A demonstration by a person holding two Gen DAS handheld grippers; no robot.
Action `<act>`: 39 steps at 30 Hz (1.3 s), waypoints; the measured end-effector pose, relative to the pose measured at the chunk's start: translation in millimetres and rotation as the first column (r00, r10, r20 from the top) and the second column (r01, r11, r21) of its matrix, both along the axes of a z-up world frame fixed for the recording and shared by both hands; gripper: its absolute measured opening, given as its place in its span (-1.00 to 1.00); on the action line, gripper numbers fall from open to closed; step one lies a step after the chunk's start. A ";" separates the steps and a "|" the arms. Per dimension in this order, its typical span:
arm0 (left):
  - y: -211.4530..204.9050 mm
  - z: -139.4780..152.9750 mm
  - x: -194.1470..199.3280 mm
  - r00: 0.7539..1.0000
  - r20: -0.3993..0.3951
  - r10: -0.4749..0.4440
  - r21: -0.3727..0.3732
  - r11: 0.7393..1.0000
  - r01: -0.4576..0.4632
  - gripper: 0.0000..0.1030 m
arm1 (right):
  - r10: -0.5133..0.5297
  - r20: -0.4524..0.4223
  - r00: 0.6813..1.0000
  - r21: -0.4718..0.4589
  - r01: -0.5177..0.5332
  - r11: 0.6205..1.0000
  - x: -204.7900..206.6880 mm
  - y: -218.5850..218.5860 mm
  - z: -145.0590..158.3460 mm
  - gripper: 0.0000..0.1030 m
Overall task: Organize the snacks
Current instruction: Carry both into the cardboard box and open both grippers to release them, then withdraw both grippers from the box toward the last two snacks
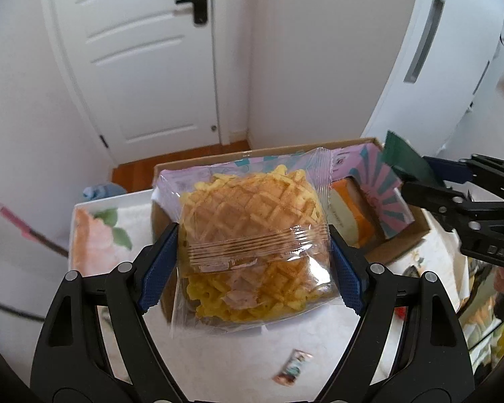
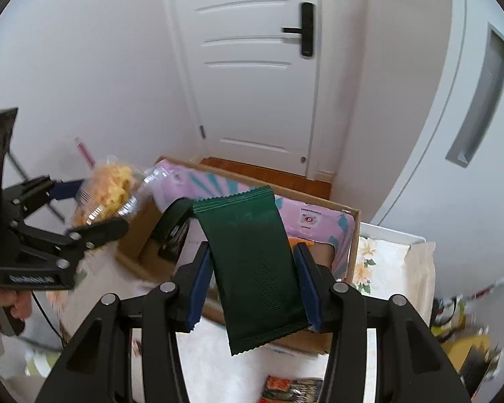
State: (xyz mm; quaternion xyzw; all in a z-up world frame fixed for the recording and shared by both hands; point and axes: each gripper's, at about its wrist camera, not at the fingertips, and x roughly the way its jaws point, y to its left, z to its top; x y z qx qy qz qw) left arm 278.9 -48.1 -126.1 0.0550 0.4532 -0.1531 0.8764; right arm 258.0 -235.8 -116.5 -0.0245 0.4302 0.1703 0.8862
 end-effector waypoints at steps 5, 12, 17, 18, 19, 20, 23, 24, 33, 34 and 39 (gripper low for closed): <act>-2.3 -26.3 27.6 0.996 -0.036 -0.079 -0.001 0.997 0.079 0.73 | -0.110 -0.036 0.993 0.032 0.111 0.993 12.2 5.2 -10.8 -0.14; 3.0 -41.5 38.1 0.992 -0.046 -0.120 0.035 0.992 0.122 0.95 | -0.222 -0.115 0.968 0.085 0.232 0.969 16.1 0.1 -30.0 -0.13; 29.6 -37.1 39.2 0.997 -0.054 -0.058 -0.019 0.998 0.057 0.95 | -0.225 -0.164 0.960 0.090 0.242 0.966 19.2 4.9 -42.7 -0.13; 35.2 -33.6 37.0 0.998 -0.049 -0.049 -0.027 0.999 0.047 0.95 | -0.221 -0.169 0.960 0.091 0.238 0.967 21.5 7.3 -44.5 -0.13; 38.9 -32.5 36.3 0.998 -0.045 -0.044 -0.027 0.999 0.042 0.95 | -0.214 -0.177 0.961 0.091 0.233 0.968 23.6 11.3 -46.2 -0.13; 42.0 -30.6 34.6 0.999 -0.036 -0.036 -0.020 0.999 0.035 0.98 | -0.211 -0.179 0.961 0.092 0.230 0.969 26.0 13.3 -46.9 -0.13; 48.1 -27.2 30.3 1.000 -0.008 -0.011 0.009 1.000 0.011 0.99 | -0.198 -0.193 0.961 0.116 0.223 0.968 35.5 21.7 -51.0 -0.13; 49.3 -26.7 29.3 1.000 -0.006 -0.005 0.016 1.000 0.005 0.99 | -0.195 -0.197 0.961 0.124 0.222 0.967 38.6 25.8 -51.7 -0.13; 60.3 -28.1 16.0 1.000 -0.005 0.015 0.018 1.000 -0.015 0.99 | -0.246 -0.184 0.952 0.158 0.276 0.948 53.0 38.4 -57.5 0.73; 61.8 -27.5 14.2 1.000 -0.004 0.018 0.015 1.000 -0.018 0.99 | -0.256 -0.186 0.949 0.167 0.287 0.943 49.9 36.8 -57.2 0.73; 65.4 -18.3 3.1 0.999 0.024 0.024 0.024 0.999 -0.025 0.99 | -0.264 -0.162 0.951 0.151 0.288 0.946 35.9 31.9 -48.0 0.73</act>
